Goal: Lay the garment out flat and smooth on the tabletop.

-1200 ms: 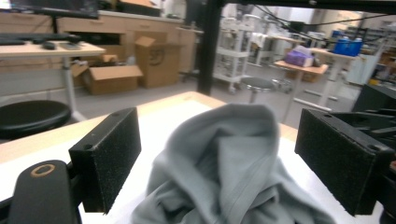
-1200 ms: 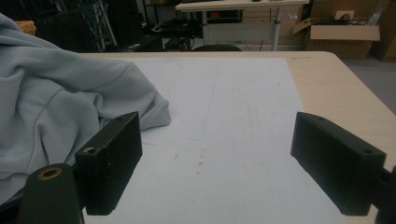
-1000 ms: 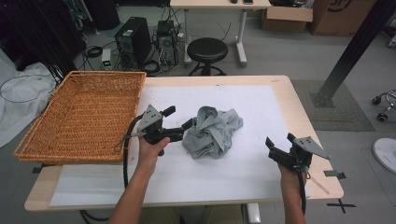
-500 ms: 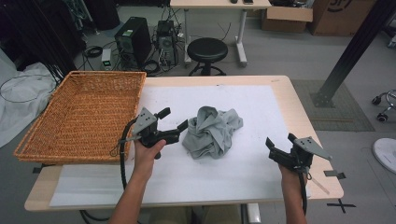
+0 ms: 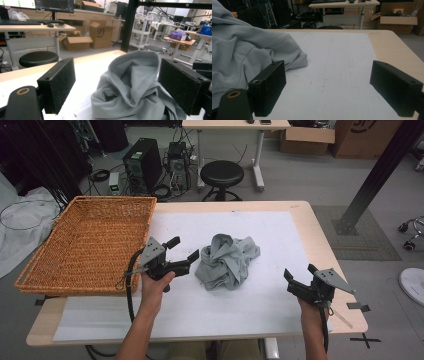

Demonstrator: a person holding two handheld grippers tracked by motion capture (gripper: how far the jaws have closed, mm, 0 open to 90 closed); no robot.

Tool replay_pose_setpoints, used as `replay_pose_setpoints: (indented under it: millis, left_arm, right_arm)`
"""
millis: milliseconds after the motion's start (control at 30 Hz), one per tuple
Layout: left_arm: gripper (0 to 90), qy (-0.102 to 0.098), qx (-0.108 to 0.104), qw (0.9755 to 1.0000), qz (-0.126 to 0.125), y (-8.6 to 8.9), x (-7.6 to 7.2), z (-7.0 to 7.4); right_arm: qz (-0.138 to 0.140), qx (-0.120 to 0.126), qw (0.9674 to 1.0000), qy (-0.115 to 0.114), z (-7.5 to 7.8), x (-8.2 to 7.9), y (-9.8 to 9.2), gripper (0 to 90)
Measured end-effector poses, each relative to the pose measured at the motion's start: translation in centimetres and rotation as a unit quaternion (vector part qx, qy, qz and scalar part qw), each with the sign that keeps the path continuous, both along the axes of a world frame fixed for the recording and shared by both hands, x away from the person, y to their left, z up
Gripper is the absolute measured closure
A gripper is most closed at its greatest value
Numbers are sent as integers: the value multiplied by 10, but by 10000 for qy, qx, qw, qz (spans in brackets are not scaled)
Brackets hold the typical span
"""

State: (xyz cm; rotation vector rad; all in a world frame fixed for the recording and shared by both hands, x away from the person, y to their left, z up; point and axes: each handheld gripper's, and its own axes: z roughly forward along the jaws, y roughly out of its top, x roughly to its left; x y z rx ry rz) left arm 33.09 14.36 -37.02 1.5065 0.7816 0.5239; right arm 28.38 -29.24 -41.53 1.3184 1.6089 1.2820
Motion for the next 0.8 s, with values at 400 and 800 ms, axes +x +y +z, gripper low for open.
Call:
replay_pose_setpoints:
  millis: [400, 800]
  left_arm:
    - [149, 88, 18, 9999, 135, 2, 3, -5]
    - [152, 233, 129, 9996, 32, -5, 11, -19]
  right_arm:
    - [282, 43, 9996, -25, 2, 1, 8, 132]
    - [1785, 325, 9834, -28, -8, 14, 77, 210]
